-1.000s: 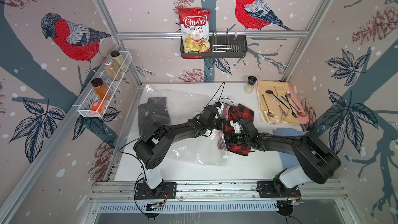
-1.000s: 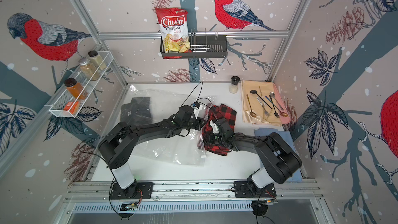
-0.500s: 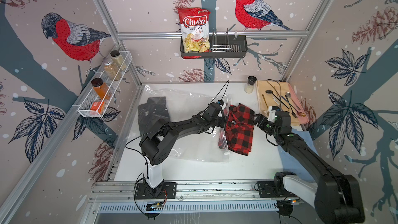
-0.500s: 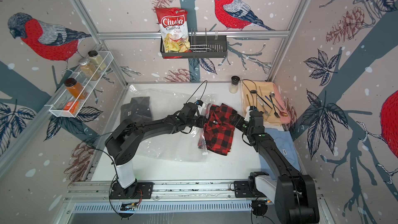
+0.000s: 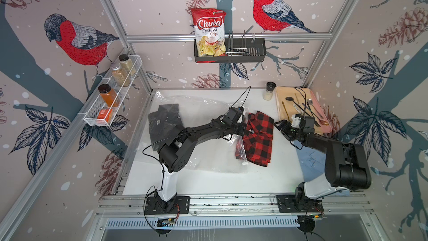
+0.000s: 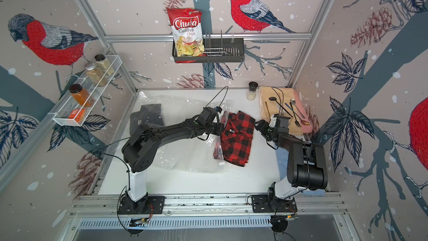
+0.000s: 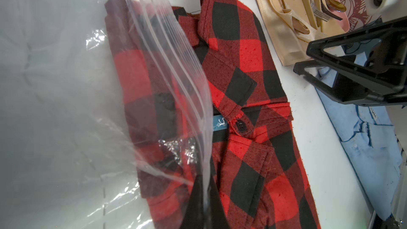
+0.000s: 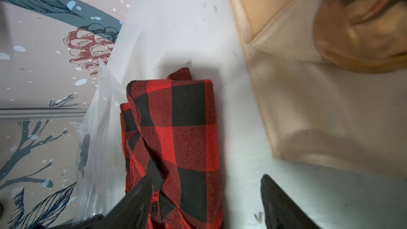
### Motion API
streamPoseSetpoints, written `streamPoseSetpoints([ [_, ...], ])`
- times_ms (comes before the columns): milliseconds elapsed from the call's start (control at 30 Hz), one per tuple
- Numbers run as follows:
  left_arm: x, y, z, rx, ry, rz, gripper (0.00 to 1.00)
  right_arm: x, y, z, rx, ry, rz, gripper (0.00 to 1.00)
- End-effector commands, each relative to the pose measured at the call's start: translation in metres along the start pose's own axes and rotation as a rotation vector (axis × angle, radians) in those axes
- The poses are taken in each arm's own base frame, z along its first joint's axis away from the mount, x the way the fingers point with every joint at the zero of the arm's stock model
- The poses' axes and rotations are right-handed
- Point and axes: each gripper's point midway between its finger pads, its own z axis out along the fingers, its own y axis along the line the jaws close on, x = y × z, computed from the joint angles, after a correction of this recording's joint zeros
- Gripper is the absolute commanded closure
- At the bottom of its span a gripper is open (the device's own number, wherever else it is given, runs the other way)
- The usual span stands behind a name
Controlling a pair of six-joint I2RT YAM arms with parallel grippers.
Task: Place the folded shirt into the vacuum bag
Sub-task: Place the shirt in the vacuum bag.
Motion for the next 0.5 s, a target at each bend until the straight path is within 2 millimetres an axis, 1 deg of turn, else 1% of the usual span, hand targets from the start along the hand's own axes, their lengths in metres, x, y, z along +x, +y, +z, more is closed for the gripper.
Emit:
streamPoseSetpoints([
  [0,0.001,-0.002,0.0,0.01,0.02,0.019,1.0,-0.009,0.02,0.001,-0.047,-0.027,-0.04,0.23],
  [133,0.0,-0.001,-0.005,0.007,0.015,0.019,1.0,-0.018,0.027,-0.006,0.026,-0.09,-0.087,0.22],
  [200,0.0,-0.001,-0.008,0.006,0.011,0.018,1.0,-0.019,0.027,-0.003,0.039,-0.086,-0.092,0.22],
  [400,-0.006,-0.004,-0.018,0.007,-0.014,0.023,1.0,-0.013,0.013,0.023,0.049,-0.01,-0.068,0.23],
  [467,-0.007,-0.005,-0.021,0.006,-0.019,0.023,1.0,-0.008,0.012,0.036,0.034,0.037,-0.065,0.26],
])
